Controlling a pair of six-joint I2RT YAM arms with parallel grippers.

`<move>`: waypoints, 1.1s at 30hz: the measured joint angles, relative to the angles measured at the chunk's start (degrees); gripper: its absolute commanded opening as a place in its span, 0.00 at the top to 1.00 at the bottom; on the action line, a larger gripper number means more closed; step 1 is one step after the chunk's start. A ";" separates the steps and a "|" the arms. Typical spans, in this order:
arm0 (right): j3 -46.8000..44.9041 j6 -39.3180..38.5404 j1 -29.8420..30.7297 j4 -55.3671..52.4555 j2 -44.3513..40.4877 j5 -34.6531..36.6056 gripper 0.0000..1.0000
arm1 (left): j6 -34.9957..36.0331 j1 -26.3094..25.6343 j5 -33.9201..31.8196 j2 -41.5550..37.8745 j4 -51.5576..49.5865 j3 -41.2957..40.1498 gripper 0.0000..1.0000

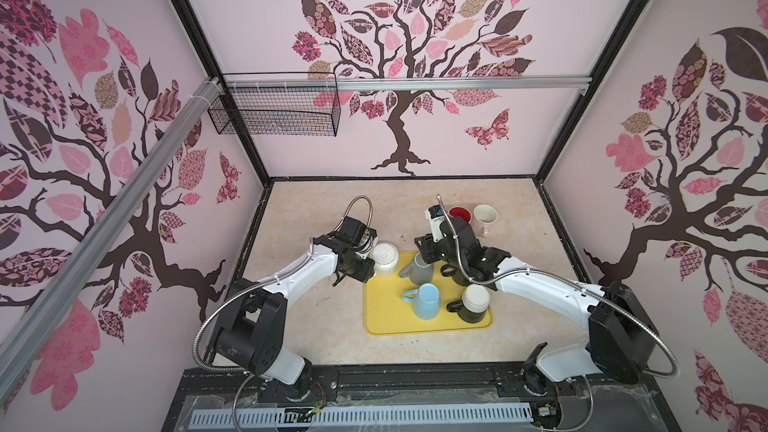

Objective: Turn the mug right side up
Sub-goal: Pick up the mug from the tray.

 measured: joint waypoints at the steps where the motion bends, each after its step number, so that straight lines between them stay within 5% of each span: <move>1: 0.00 0.00 0.00 -0.02 0.00 0.02 0.58 | 0.00 -0.09 -0.42 0.04 0.00 0.07 0.58; 33: -0.02 -0.15 0.00 0.00 0.00 0.07 0.58 | -1.20 -1.97 -2.01 0.15 3.93 0.04 0.67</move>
